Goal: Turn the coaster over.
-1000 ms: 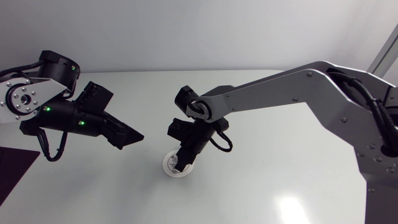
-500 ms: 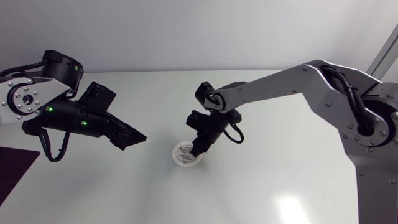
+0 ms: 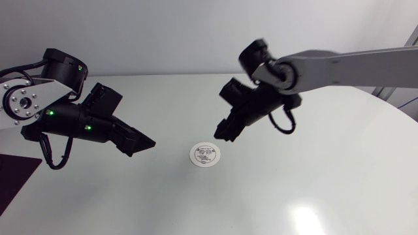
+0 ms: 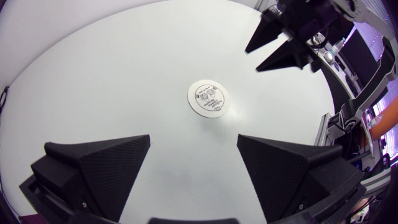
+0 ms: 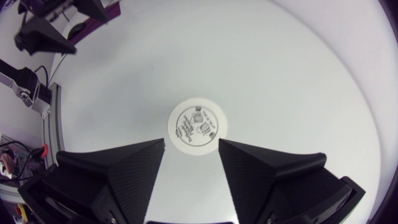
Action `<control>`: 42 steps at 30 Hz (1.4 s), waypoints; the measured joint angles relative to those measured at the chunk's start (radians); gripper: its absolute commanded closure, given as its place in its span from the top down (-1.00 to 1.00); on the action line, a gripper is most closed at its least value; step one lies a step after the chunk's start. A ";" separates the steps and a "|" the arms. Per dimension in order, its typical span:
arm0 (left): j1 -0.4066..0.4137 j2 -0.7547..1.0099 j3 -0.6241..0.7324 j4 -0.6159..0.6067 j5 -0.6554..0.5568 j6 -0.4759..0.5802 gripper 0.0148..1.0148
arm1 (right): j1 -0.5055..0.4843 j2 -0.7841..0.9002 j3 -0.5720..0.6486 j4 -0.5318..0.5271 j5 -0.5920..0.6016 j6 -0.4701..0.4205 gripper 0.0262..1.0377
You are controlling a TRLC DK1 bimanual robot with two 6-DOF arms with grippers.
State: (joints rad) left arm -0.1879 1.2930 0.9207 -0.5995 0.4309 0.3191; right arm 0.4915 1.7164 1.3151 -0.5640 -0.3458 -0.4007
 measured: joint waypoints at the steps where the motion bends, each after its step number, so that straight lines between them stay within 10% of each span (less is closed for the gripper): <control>1: -0.001 -0.004 0.000 0.000 0.000 -0.001 0.94 | 0.000 -0.069 -0.019 0.013 0.013 0.013 0.94; 17: -0.014 -0.020 0.000 0.000 -0.012 -0.007 0.94 | -0.079 -0.431 -0.360 -0.009 0.051 0.080 0.89; 18: -0.018 -0.020 0.000 0.000 -0.016 -0.008 0.94 | -0.079 -0.438 -0.360 -0.010 0.051 0.080 0.71; 20: -0.028 -0.021 0.000 0.000 -0.019 -0.012 0.94 | -0.079 -0.447 -0.360 -0.013 0.051 0.082 -0.92; 24: -0.038 -0.026 0.000 -0.003 -0.039 -0.026 0.94 | -0.079 -0.449 -0.360 -0.014 0.051 0.092 -0.96; 27: -0.040 -0.032 0.000 -0.008 -0.045 -0.026 0.94 | -0.079 -0.450 -0.360 -0.016 0.051 0.101 0.05; 29: -0.042 -0.034 0.000 -0.011 -0.046 -0.026 0.94 | -0.078 -0.450 -0.360 -0.025 0.051 0.103 -0.98; 33: -0.042 -0.035 0.000 -0.014 -0.046 -0.026 0.94 | -0.076 -0.450 -0.360 -0.035 0.050 0.103 -0.82; 36: -0.042 -0.035 0.000 -0.014 -0.046 -0.026 0.94 | -0.076 -0.450 -0.360 -0.035 0.051 0.106 1.00; 42: -0.043 -0.037 0.000 -0.014 -0.046 -0.026 0.94 | -0.072 -0.465 -0.360 -0.035 0.050 0.108 0.93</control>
State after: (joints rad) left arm -0.2306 1.2556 0.9211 -0.6136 0.3847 0.2935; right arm 0.4198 1.2514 0.9554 -0.5995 -0.2955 -0.2924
